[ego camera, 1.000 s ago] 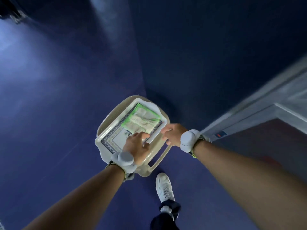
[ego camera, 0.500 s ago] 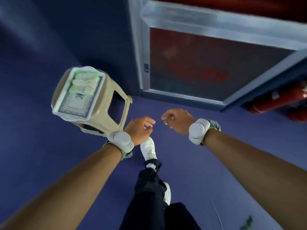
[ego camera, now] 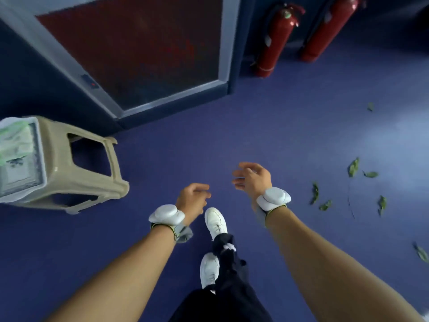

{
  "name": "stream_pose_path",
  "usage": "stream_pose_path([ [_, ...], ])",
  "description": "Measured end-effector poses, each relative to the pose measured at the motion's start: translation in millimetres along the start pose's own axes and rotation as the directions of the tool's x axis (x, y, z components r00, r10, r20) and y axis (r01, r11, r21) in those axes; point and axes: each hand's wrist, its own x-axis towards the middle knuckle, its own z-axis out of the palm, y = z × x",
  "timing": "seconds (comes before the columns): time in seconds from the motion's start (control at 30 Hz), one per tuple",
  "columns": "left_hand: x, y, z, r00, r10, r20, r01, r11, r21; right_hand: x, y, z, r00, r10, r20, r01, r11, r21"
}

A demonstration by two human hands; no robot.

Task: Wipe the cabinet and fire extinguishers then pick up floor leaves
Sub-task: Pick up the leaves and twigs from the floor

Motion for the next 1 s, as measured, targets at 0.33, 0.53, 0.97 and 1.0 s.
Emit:
stream_pose_path([
  [0.33,48.9,-65.2,159.7,0.976,0.059,0.21,-0.103,0.974,0.203,45.7,146.4,-143.7,0.944,0.167,-0.283,-0.13,0.981,0.145],
  [0.53,140.0,-129.1,285.9,0.934,0.037,0.355,-0.193,0.889,0.416,149.9,278.2,-227.2,0.905,0.25,-0.345,-0.199,0.964,0.176],
  [0.97,406.5,-243.9,533.3,0.755,0.413,0.51,-0.629,0.234,0.741,414.8,499.3,-315.2,0.836,0.169,-0.522,0.042,0.929,0.368],
  [1.0,419.9,-247.1,541.3,0.721,0.463,0.516,-0.637,0.148,0.757,427.5,506.1,-318.3,0.826,0.15,-0.543,0.068,0.93,0.361],
])
